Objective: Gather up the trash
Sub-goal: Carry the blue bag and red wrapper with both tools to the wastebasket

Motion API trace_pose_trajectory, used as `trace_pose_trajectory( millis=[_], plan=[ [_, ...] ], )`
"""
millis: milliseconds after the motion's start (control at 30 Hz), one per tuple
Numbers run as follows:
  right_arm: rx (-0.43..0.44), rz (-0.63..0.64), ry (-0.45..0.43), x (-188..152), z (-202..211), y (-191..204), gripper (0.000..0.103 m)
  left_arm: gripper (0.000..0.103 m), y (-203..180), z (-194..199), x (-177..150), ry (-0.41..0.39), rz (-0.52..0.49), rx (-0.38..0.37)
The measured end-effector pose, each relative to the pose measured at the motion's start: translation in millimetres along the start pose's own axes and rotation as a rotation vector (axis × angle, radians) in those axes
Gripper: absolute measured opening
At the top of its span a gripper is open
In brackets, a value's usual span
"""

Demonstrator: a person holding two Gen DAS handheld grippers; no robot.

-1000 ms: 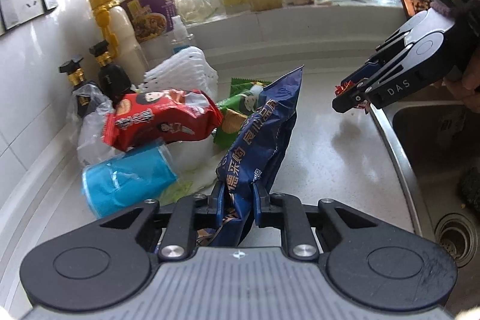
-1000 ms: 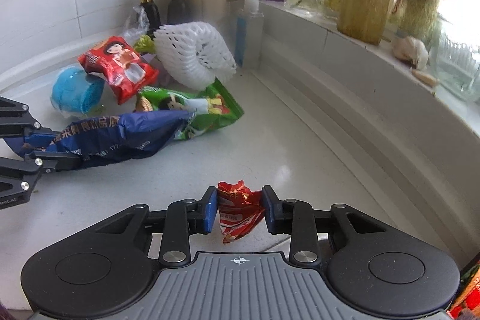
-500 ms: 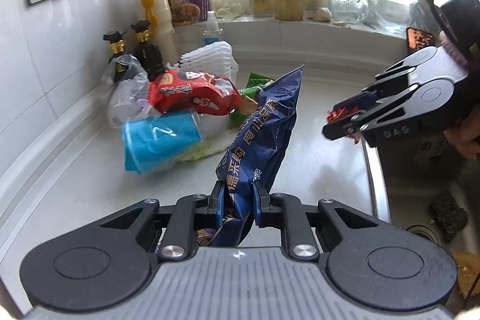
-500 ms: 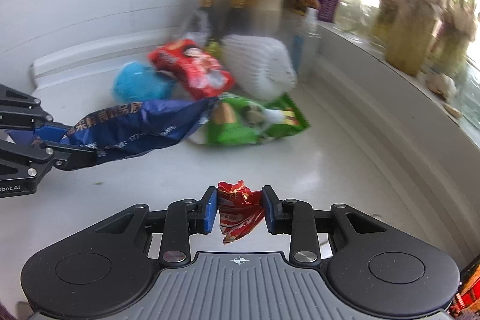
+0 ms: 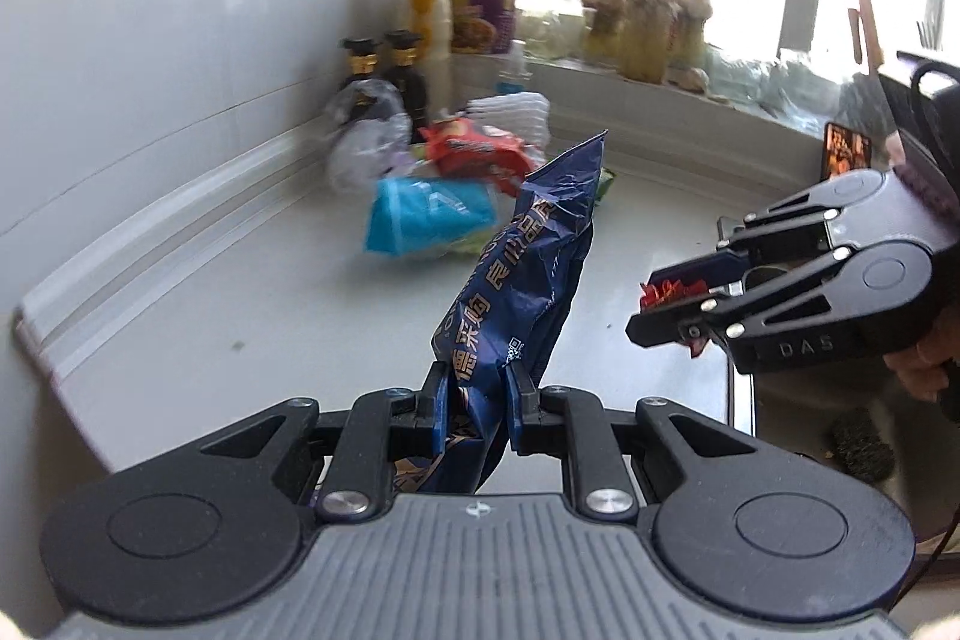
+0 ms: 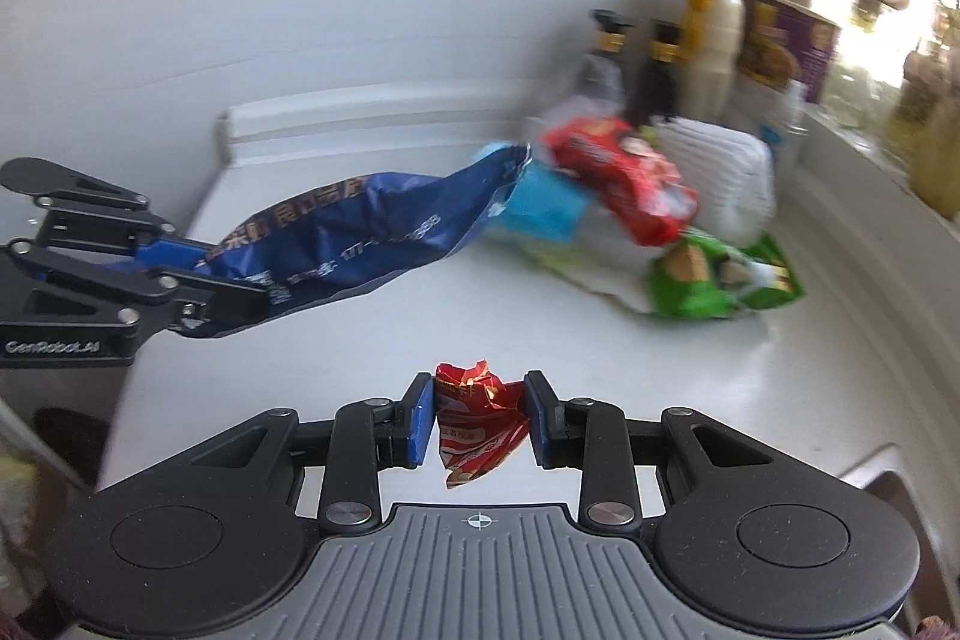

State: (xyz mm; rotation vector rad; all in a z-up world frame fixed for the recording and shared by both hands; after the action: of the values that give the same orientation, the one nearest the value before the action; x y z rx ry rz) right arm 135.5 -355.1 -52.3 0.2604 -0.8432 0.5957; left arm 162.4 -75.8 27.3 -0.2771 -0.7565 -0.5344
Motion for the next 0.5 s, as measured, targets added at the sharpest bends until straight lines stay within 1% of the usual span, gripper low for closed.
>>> trace_pose_trajectory(
  millis=[100, 333, 500],
  plan=[
    [0.020, 0.030, -0.006, -0.2, 2.5, 23.0, 0.030, 0.017, 12.3, 14.0, -13.0, -0.014, 0.035, 0.008],
    [0.102, 0.092, -0.010, 1.8, 5.6, 76.3, 0.030, 0.017, 47.2, 41.7, -45.1, -0.049, 0.127, 0.023],
    [0.159, 0.149, -0.006, 5.2, 4.9, 113.7, 0.030, 0.017, 70.6, 55.1, -70.2, -0.064, 0.184, 0.057]
  ],
)
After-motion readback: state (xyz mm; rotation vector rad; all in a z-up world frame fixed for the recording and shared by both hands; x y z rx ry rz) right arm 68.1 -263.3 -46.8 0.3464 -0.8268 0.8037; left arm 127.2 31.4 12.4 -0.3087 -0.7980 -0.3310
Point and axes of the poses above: each gripper's, at about its wrist camera, not at the fingertips, and z roughly against the way its jaws point, y to its left, x to its top, the point moved 1 cm from there along -z, roughly the way its jaws point, and after that the axes turned 6 degrees about y, right-handed, at the moved point
